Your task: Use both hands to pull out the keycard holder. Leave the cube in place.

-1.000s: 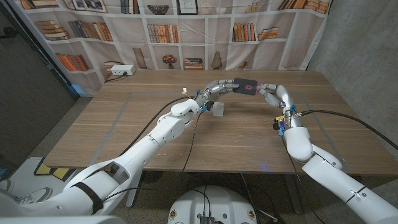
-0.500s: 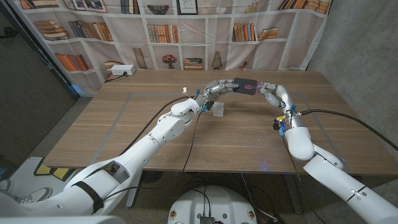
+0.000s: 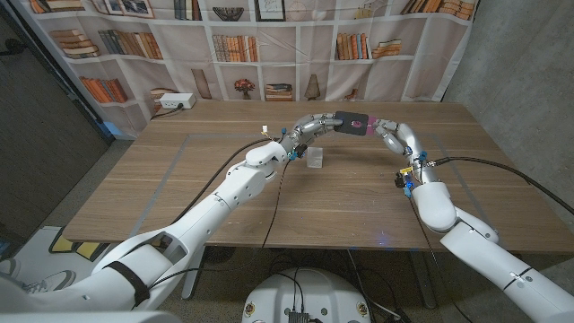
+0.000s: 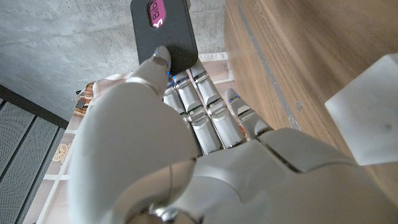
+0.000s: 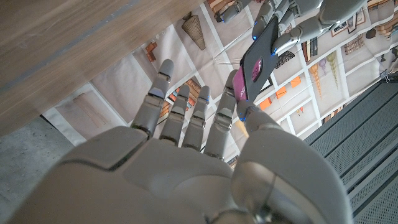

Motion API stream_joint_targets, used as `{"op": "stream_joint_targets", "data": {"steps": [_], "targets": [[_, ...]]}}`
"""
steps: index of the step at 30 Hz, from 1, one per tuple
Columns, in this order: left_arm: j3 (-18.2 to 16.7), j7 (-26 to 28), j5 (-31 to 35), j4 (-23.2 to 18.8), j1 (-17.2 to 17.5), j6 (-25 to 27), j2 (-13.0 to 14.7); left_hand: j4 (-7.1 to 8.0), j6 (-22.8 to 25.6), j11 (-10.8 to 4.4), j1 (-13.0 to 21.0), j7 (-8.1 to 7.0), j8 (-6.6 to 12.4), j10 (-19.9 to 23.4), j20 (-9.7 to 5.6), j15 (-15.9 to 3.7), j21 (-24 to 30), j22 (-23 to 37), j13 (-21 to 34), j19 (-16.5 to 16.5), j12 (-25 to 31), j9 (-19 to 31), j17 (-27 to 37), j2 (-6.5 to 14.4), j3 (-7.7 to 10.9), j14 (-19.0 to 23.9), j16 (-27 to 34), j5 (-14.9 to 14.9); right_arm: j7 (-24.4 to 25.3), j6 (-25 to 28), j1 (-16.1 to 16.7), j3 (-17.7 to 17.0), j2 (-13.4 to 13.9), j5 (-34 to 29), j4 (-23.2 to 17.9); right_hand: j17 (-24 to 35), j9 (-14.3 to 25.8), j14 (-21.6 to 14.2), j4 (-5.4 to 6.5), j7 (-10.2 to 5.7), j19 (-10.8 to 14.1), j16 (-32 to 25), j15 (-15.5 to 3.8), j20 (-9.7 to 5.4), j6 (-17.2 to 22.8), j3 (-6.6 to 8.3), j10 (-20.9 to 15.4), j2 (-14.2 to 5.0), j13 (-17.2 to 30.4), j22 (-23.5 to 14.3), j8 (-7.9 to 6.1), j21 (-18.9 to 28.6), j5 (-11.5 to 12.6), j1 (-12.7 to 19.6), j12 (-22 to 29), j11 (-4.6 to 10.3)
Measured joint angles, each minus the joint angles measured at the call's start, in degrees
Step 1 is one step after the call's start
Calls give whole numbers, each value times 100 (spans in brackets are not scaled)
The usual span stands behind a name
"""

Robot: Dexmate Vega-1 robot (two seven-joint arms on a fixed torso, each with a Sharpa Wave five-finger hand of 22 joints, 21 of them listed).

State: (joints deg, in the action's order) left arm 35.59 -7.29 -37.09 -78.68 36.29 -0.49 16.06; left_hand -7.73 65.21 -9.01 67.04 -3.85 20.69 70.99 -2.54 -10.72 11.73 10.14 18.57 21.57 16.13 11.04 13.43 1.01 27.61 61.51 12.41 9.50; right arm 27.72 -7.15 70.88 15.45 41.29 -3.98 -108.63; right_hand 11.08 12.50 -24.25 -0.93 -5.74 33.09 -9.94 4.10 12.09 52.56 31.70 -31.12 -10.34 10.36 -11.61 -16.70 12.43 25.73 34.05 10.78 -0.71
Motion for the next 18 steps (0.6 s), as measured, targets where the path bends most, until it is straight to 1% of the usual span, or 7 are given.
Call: {"op": "stream_joint_targets", "data": {"steps": [3, 4, 5, 10, 16, 17, 18], "targets": [[-12, 7, -5, 4, 3, -12, 0, 0, 0, 0, 0, 0, 0, 0, 0, 0, 0, 0, 0, 0, 6, -1, 0, 0, 0, 0, 0, 0, -4, 34, 11, -11, 0, 11, -8, 0, -26, 0, 26, 18, 0, 0, 0, 0, 18, 26, 0, 5, 0, 0, 0, 0, 44, -32, 8, 0], [-12, 8, -6, 4, 3, -17, 0, 0, 0, 0, 0, 0, 1, 0, 0, 0, 0, 0, 0, 0, 9, 0, 0, 0, 0, 0, 0, -2, -4, 34, 17, -13, 0, 11, -15, -6, -26, 0, 33, 45, -1, 0, 0, -1, 45, 33, 0, 5, 0, 0, 34, 0, 44, -32, 26, 0], [-12, 9, -8, 4, 3, -20, 0, 0, 0, 0, 0, 0, 12, 0, 0, 0, 0, 0, 0, 0, 9, 0, 0, 0, 0, 0, 0, -2, -4, 34, 22, -15, -1, 11, -22, -11, -26, 0, 40, 65, -23, 0, 0, -23, 65, 40, 0, 29, 0, 0, 39, 0, 44, -56, 26, 0], [-26, 12, -15, 4, 21, -25, 8, 0, 0, 0, 0, 0, 34, 0, 0, 0, 0, 0, 0, 0, 10, 0, 28, 0, 0, 0, 0, -3, -1, 122, 46, -24, -9, 13, -66, -16, -53, 0, 55, 64, -20, -23, 0, -21, 65, 55, 0, -2, 0, 0, 55, 0, 95, -84, 26, 0], [-35, 22, -26, -24, 49, -27, 26, 0, 0, 0, 0, 0, 34, 0, 0, 0, 0, 0, 0, 0, 10, 5, 30, 0, 0, 0, 0, -13, 17, 186, 67, -30, -14, 13, -102, -16, -75, -23, 71, 64, -20, -23, -22, -21, 65, 71, 0, 21, 0, 0, 84, 0, 103, -106, 34, 0], [-37, 25, -29, -35, 59, -27, 32, 0, 0, 0, 0, 0, 34, 0, 0, 0, 0, 0, 0, 0, 10, 5, 28, 1, 0, 0, 0, -14, 19, 198, 73, -32, -17, 13, -112, -16, -80, -23, 87, 64, -20, -23, -22, -21, 65, 88, 0, 13, 0, 0, 84, 0, 134, -114, 46, 0], [-39, 26, -30, -43, 63, -27, 35, 0, 0, 0, -1, 0, 34, 0, 0, 0, 0, 0, 0, 0, 10, 5, 23, 1, 0, 0, 0, -12, 21, 211, 76, -33, -18, 15, -119, -16, -80, -23, 78, 77, -20, -41, -22, -21, 52, 99, 0, 3, 0, 1, 84, 0, 140, -124, 46, 1]]}}
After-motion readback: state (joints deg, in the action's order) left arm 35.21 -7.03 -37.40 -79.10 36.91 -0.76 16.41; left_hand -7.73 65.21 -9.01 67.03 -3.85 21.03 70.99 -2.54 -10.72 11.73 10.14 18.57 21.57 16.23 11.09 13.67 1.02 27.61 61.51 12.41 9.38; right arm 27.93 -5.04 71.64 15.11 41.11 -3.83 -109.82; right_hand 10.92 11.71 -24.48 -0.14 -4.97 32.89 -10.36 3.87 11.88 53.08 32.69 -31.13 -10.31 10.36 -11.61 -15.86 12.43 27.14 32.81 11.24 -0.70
